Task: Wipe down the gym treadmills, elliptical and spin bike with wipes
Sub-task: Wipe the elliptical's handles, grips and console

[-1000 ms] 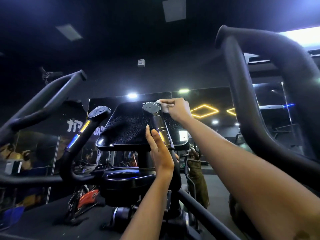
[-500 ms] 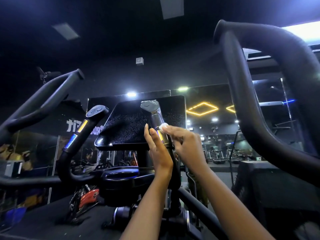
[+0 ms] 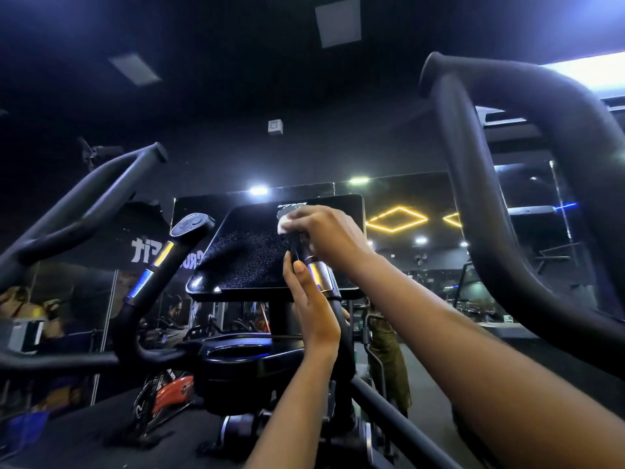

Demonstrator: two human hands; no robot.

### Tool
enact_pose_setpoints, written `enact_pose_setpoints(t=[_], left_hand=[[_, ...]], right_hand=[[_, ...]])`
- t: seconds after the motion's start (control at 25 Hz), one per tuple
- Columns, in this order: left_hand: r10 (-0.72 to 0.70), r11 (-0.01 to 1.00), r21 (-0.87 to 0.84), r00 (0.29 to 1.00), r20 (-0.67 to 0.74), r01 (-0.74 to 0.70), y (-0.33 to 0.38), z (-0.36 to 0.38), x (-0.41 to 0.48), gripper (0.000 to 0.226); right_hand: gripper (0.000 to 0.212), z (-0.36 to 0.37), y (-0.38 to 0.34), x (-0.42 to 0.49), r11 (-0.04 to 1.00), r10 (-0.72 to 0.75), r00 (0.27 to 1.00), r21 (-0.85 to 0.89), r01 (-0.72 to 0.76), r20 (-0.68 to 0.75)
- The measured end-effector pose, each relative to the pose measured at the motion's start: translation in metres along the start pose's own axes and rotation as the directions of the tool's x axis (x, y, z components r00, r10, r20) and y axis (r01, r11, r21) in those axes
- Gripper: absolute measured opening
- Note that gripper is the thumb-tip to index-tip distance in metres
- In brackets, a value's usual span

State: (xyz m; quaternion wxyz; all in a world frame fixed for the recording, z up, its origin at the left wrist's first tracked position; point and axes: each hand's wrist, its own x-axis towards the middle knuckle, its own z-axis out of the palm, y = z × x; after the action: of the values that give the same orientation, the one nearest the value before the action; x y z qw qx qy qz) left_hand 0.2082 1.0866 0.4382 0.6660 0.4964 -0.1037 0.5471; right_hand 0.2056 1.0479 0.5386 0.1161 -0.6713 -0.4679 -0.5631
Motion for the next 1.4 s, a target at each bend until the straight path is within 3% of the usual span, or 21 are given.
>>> enact_pose_setpoints(t=[0.04, 0.12, 0.32, 0.48, 0.56, 0.64, 0.72, 0.8, 0.88, 1.0, 1.08, 1.24, 1.4], left_hand=[[0.005, 1.0, -0.008, 1.0, 0.009, -0.005, 0.002, 0.0, -0.001, 0.059], [0.0, 1.0, -0.02, 1.0, 0.022, 0.001, 0.004, 0.0, -0.003, 0.056], [0.003, 1.0, -0.009, 1.0, 0.013, -0.003, 0.003, -0.001, -0.002, 0.049], [-0.001, 1.0, -0.014, 0.999, 0.051, 0.002, 0.002, -0.002, -0.004, 0.051], [0.007, 1.0, 0.0, 0.998, 0.067, -0.007, 0.001, -0.002, -0.002, 0.057], [0.012, 0.999, 0.04, 0.997, 0.074, -0.015, -0.001, -0.002, 0.0, 0.054], [0.016, 0.998, 0.057, 0.996, 0.083, -0.021, -0.004, -0.002, 0.003, 0.049], [0.024, 0.996, 0.081, 0.996, 0.087, -0.031, -0.01, -0.003, 0.005, 0.048], [0.009, 0.997, 0.07, 0.996, 0.085, -0.015, -0.014, -0.003, 0.006, 0.048], [0.002, 0.998, 0.059, 0.995, 0.099, -0.007, -0.015, -0.005, 0.007, 0.046], [0.009, 0.998, 0.057, 0.994, 0.113, -0.015, -0.013, -0.005, 0.006, 0.047], [0.002, 0.999, 0.044, 0.993, 0.114, -0.007, -0.011, -0.004, 0.006, 0.042], [0.028, 0.998, 0.05, 0.993, 0.117, -0.034, -0.014, -0.004, 0.006, 0.041]], right_hand=[[0.028, 0.005, 0.001, 0.001, 0.989, -0.049, 0.996, -0.138, 0.059, 0.072], [0.024, 0.008, 0.003, -0.015, 0.958, -0.125, 0.99, -0.253, 0.138, 0.067], [0.027, 0.002, -0.003, -0.072, 0.993, -0.117, 0.988, -0.028, 0.115, -0.101], [0.027, -0.014, -0.01, -0.077, 0.988, 0.072, 0.997, 0.138, -0.066, -0.038], [0.031, -0.018, -0.005, -0.054, 0.959, 0.191, 0.974, 0.235, -0.159, -0.119], [0.035, -0.013, 0.003, -0.018, 0.946, 0.224, 0.954, 0.281, -0.163, -0.201], [0.035, -0.001, 0.01, 0.019, 0.97, 0.128, 0.981, 0.223, -0.094, -0.143], [0.035, 0.014, 0.013, 0.044, 0.993, -0.017, 1.0, 0.114, 0.015, 0.014], [0.037, 0.021, 0.018, 0.054, 0.994, -0.109, 0.984, -0.001, 0.111, 0.142], [0.037, 0.02, 0.03, 0.063, 0.97, -0.18, 0.96, -0.123, 0.209, 0.213], [0.038, 0.018, 0.041, 0.066, 0.97, -0.16, 0.964, -0.147, 0.194, 0.212], [0.043, 0.012, 0.053, 0.05, 0.997, 0.055, 0.993, 0.054, -0.061, 0.103], [0.036, 0.0, 0.033, 0.012, 1.0, -0.016, 1.0, -0.027, 0.016, 0.007]])
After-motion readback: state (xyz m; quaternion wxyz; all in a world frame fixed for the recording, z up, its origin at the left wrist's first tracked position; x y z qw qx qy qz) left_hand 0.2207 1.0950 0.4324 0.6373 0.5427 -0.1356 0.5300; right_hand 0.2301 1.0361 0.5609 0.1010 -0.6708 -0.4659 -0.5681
